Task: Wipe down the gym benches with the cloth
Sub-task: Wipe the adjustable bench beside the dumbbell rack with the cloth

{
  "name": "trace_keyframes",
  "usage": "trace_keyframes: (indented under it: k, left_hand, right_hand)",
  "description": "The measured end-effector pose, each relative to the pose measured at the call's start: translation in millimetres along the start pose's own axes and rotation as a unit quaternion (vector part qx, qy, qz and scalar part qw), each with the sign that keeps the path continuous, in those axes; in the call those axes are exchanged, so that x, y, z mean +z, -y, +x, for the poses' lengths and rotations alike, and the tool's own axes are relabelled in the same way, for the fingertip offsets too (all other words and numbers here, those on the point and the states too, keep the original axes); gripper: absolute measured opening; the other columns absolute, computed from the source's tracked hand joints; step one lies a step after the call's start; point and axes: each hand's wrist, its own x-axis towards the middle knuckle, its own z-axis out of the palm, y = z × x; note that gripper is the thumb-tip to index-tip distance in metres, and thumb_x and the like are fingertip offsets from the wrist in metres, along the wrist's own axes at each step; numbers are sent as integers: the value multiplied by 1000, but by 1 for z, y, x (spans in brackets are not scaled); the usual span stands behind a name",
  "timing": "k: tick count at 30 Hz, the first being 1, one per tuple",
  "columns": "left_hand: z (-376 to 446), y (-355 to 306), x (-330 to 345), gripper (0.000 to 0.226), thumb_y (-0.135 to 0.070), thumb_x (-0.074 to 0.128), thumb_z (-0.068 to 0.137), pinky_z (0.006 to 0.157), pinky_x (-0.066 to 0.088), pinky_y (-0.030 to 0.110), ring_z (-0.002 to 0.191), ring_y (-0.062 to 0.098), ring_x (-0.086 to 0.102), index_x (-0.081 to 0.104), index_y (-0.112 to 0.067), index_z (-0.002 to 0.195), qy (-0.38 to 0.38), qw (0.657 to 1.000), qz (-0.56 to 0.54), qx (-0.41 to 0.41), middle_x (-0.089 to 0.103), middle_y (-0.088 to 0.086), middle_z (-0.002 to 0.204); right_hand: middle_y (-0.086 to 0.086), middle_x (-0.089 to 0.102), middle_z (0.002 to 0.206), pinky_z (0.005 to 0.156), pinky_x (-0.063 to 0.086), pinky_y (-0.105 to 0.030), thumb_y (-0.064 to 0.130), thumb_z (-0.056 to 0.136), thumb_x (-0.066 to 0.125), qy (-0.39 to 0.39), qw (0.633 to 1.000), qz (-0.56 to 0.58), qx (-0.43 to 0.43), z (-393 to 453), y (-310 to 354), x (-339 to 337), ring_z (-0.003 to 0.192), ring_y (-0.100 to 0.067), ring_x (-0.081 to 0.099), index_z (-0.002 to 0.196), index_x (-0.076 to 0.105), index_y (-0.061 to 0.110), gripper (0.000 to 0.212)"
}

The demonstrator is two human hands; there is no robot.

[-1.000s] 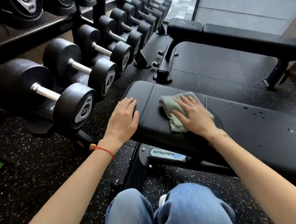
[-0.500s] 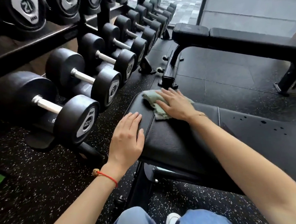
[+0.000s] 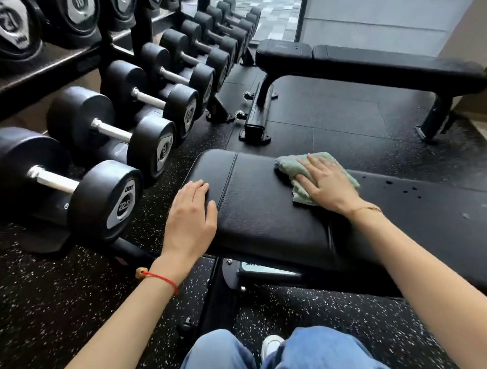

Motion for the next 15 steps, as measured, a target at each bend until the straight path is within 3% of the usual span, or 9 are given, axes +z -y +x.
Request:
trace_keyframes:
  k: [3, 6, 8, 12, 15]
  left_hand:
    - [7, -21, 7, 48, -27, 47, 97, 122, 16, 40, 143, 24, 30, 46, -6, 141, 19, 999, 19, 27, 43, 12, 149]
    - [12, -41, 20, 50, -27, 47, 97, 123, 12, 38, 145, 23, 28, 43, -9, 144, 43, 994, 36, 90, 40, 9, 151]
    - [15, -49, 27, 52, -28, 46, 97, 123, 11, 37, 146, 22, 26, 40, -11, 146, 62, 992, 38, 104, 37, 8, 153]
    - [14, -51, 34, 51, -28, 45, 97, 123, 13, 38, 145, 23, 27, 41, -13, 146, 65, 991, 42, 105, 38, 9, 152]
    - [13, -50, 34, 49, -27, 48, 96, 122, 16, 38, 143, 24, 31, 45, -13, 143, 60, 992, 35, 105, 41, 9, 150]
  right_hand:
    - [2, 18, 162, 124, 3, -34, 47, 101, 41, -2, 996, 37, -86, -46, 11, 10, 151, -19, 9, 152, 26, 35, 55]
    - [16, 12, 162, 123, 3, -30, 63, 98, 27, 14, 987, 49, -155, -114, -7, 9, 150, -7, 5, 150, 18, 50, 54]
    - [16, 15, 161, 123, 4, -28, 61, 98, 29, 0, 992, 57, -111, -122, -35, 0, 150, -6, 8, 148, 19, 51, 52]
    - [-6, 23, 161, 123, 6, -33, 41, 101, 41, -28, 999, -6, 44, -47, -56, -11, 149, -23, 17, 152, 28, 27, 54]
    - [-5, 20, 162, 123, 4, -35, 42, 102, 40, -10, 1000, 13, 21, -20, -19, 0, 150, -25, 14, 152, 27, 27, 54]
